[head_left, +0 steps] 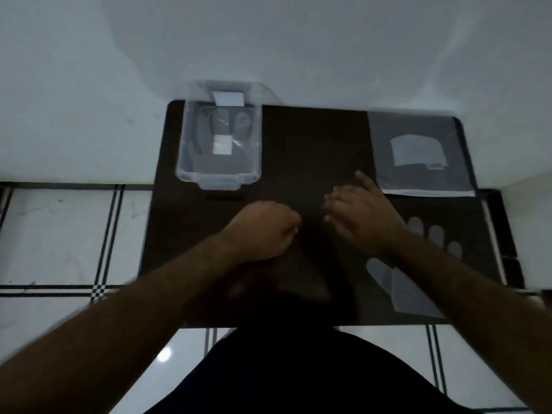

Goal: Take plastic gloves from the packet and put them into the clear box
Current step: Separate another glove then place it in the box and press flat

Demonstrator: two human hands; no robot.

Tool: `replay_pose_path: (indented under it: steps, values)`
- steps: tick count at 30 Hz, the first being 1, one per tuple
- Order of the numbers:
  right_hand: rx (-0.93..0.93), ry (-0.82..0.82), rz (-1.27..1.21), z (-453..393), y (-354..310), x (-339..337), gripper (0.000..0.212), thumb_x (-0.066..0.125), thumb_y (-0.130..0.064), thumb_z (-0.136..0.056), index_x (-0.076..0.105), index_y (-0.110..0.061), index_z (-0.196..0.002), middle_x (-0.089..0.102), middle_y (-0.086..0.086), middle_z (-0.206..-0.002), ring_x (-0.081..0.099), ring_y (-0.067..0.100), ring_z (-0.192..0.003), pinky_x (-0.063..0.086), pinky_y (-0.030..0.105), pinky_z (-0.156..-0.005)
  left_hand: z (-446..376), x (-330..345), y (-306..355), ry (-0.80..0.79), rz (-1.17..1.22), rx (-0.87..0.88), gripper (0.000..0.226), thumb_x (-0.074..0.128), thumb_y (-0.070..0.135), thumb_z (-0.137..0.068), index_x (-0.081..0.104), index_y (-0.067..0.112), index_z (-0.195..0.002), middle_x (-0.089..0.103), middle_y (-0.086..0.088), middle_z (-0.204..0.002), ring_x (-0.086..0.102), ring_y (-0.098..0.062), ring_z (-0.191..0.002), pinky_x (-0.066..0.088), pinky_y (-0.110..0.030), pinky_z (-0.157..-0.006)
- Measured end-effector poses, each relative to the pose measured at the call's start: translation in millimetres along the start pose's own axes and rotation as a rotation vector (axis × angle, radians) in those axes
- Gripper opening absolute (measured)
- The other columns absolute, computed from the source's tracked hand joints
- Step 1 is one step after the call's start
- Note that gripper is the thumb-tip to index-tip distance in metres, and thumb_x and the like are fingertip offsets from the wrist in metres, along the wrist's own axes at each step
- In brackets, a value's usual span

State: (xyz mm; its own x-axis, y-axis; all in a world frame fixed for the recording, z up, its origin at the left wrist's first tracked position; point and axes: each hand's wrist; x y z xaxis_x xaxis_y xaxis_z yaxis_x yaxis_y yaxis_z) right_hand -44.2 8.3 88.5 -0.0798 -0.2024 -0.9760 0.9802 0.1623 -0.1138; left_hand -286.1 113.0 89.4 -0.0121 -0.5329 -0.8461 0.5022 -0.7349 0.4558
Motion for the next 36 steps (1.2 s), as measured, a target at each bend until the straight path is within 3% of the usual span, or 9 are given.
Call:
replay_pose_path:
  steps: [8,11,14,16,18,22,29,33,36]
  values:
    - [0.096,-0.254,-0.099,212.7,92.2,88.4,0.038,0.052,-0.05,-0.103,0.067,-0.033,-0.134,0.065,-0.004,-0.148,0.051,0.017,-0.145,0.009,0.049,-0.131,-42.5,129.5,145.2,-0.082,0.142,0.027,0.021,0.058,0.035,-0.105,0.073,0.026,-0.116,0.069,0.006,-0.105,0.065,-0.012,-0.098,0.057,-0.042,-0.092]
    - [0.114,-0.267,-0.124,257.2,114.1,115.0,0.058,0.05,-0.067,-0.097,0.061,-0.031,-0.142,0.061,-0.003,-0.153,0.047,0.019,-0.149,0.011,0.048,-0.132,-57.2,164.6,183.6,-0.075,0.169,0.029,0.023,0.062,0.041,-0.104,0.073,0.027,-0.119,0.071,0.007,-0.108,0.064,-0.009,-0.101,0.057,-0.041,-0.095]
    - [0.144,-0.318,-0.085,296.2,126.8,137.6,0.093,0.058,-0.082,-0.085,0.048,-0.025,-0.158,0.049,0.003,-0.164,0.04,0.026,-0.154,0.014,0.048,-0.131,-66.4,197.4,218.6,-0.117,0.051,0.047,0.057,0.065,0.053,-0.1,0.059,0.023,-0.149,0.064,0.0,-0.142,0.057,-0.018,-0.131,0.048,-0.042,-0.114]
    - [0.156,-0.291,-0.081,312.9,129.2,150.5,0.098,0.074,-0.074,-0.08,0.048,-0.021,-0.158,0.05,0.007,-0.163,0.044,0.031,-0.152,0.017,0.048,-0.128,-66.3,217.3,231.5,-0.177,-0.1,0.052,0.081,0.065,0.062,-0.097,0.04,0.023,-0.163,0.046,-0.003,-0.163,0.04,-0.024,-0.151,0.034,-0.047,-0.125]
    - [0.15,-0.212,-0.099,319.3,129.7,161.6,0.087,0.086,-0.053,-0.08,0.056,-0.018,-0.153,0.057,0.01,-0.156,0.053,0.033,-0.145,0.024,0.048,-0.125,-63.9,236.3,234.8,-0.199,-0.25,0.084,0.086,0.066,0.061,-0.096,0.033,0.023,-0.166,0.04,-0.004,-0.167,0.033,-0.027,-0.155,0.026,-0.051,-0.128]
    - [0.087,-0.038,-0.087,317.4,126.8,171.8,0.049,0.094,-0.024,-0.077,0.077,-0.017,-0.122,0.078,0.008,-0.122,0.074,0.027,-0.115,0.048,0.052,-0.112,-60.5,255.8,234.4,-0.066,-0.313,0.065,0.065,0.068,0.046,-0.098,0.049,0.024,-0.156,0.053,-0.003,-0.156,0.044,-0.028,-0.147,0.028,-0.05,-0.125]
    - [0.026,0.089,-0.101,324.4,121.4,173.7,0.01,0.083,-0.026,-0.087,0.08,-0.021,-0.094,0.081,0.002,-0.094,0.076,0.022,-0.089,0.056,0.045,-0.095,-49.0,268.4,239.9,0.057,-0.31,0.147,0.023,0.083,0.024,-0.088,0.078,0.027,-0.11,0.077,0.005,-0.113,0.068,-0.024,-0.113,0.049,-0.048,-0.105]
    - [0.076,0.06,-0.221,322.2,119.1,167.0,0.023,0.055,-0.037,-0.098,0.075,-0.025,-0.096,0.077,-0.004,-0.093,0.071,0.016,-0.091,0.053,0.043,-0.1,-44.2,266.6,244.5,0.119,-0.241,0.106,0.013,0.068,0.026,-0.099,0.074,0.027,-0.111,0.074,0.005,-0.116,0.064,-0.02,-0.116,0.044,-0.043,-0.108]
    - [0.094,0.107,-0.427,308.4,117.7,139.7,0.011,0.06,-0.03,-0.1,0.069,-0.025,-0.096,0.07,-0.006,-0.089,0.065,0.01,-0.085,0.058,0.041,-0.089,-43.3,241.4,244.1,0.212,0.045,-0.035,0.01,0.059,0.028,-0.104,0.068,0.028,-0.11,0.067,0.008,-0.116,0.055,-0.012,-0.115,0.044,-0.041,-0.109]
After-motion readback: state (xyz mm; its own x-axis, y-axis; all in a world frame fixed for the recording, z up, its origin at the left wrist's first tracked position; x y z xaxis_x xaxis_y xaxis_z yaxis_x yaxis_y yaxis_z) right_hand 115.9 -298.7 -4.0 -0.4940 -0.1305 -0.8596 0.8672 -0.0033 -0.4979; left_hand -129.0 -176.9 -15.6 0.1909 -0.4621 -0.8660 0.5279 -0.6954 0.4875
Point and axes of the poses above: each hand's wrist, its own z-axis away from the middle knuckle, its own x-axis out of the palm, y = z × x
